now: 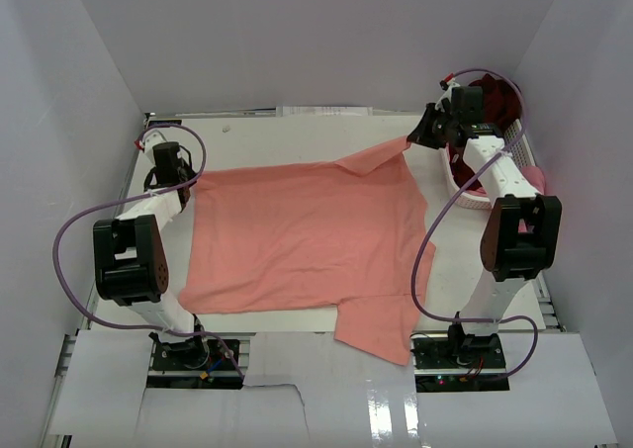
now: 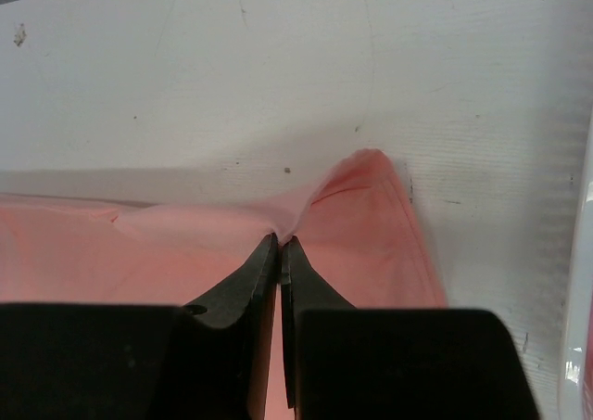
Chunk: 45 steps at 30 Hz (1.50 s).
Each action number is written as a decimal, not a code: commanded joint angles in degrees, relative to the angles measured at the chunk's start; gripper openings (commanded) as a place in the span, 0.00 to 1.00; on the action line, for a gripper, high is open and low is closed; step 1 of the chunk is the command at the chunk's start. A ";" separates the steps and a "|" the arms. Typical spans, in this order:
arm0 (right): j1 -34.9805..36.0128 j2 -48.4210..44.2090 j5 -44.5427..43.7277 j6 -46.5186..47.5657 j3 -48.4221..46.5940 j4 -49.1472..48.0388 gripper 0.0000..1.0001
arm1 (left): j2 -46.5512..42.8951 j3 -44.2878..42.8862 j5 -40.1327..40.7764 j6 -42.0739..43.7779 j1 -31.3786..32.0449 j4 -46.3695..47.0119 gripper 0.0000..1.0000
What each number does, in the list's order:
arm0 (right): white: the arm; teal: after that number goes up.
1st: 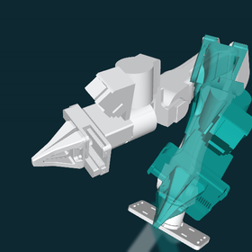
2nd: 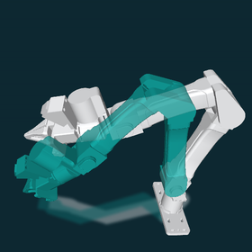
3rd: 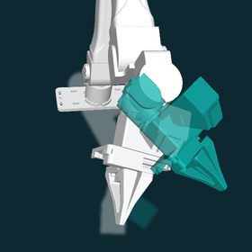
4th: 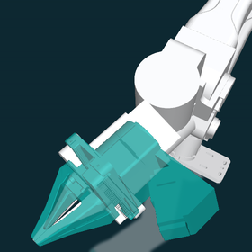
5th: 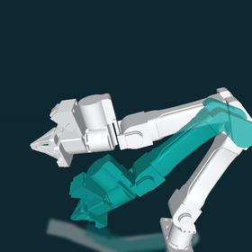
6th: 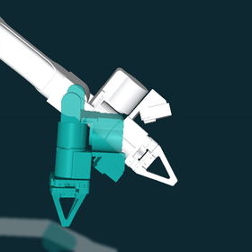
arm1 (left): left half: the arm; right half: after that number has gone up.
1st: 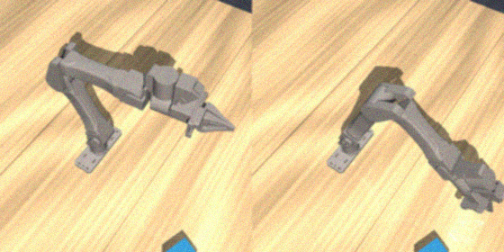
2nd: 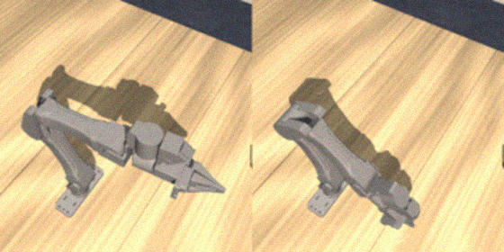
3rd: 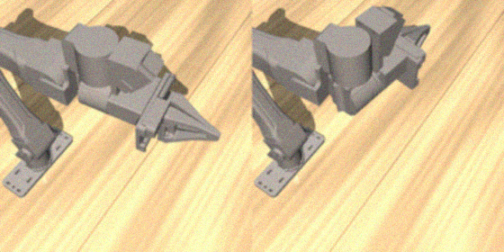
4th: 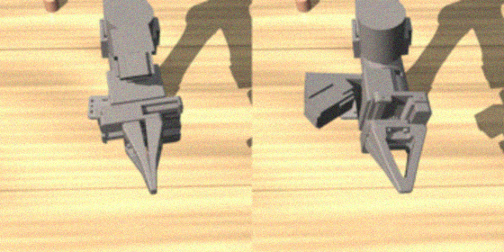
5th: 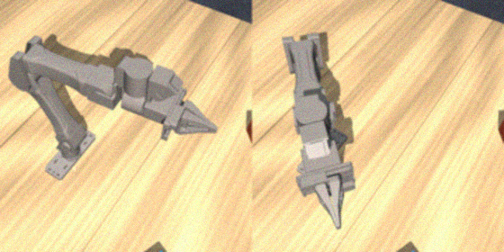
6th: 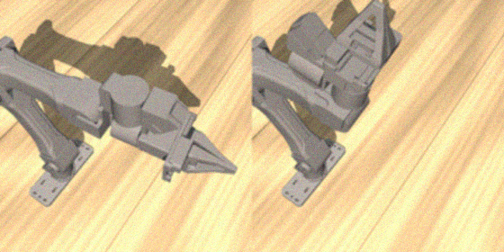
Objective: Fold and stack the t-shirts
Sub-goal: Grap the side of the flattened tshirt furthest away from the robot with both arms
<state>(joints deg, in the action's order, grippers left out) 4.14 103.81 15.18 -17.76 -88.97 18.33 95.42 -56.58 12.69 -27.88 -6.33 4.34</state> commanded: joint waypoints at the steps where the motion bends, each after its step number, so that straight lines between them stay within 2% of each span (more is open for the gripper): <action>1: -0.45 -3.70 0.38 0.62 0.90 -0.57 0.08 | -3.83 0.77 0.32 -0.16 -0.62 -0.82 0.00; 27: -0.36 -14.60 1.26 0.44 12.32 -0.75 0.08 | -13.06 7.09 -1.26 -0.60 -0.62 -2.76 0.00; 45: 1.66 -21.80 -0.67 -0.43 19.27 2.50 0.08 | -16.93 9.90 -3.02 -1.56 -0.62 -6.97 0.00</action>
<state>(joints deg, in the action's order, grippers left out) 5.43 84.95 15.44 -17.93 -70.43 20.56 81.93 -47.46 10.68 -28.95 -6.63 -1.30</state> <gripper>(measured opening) 0.083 0.014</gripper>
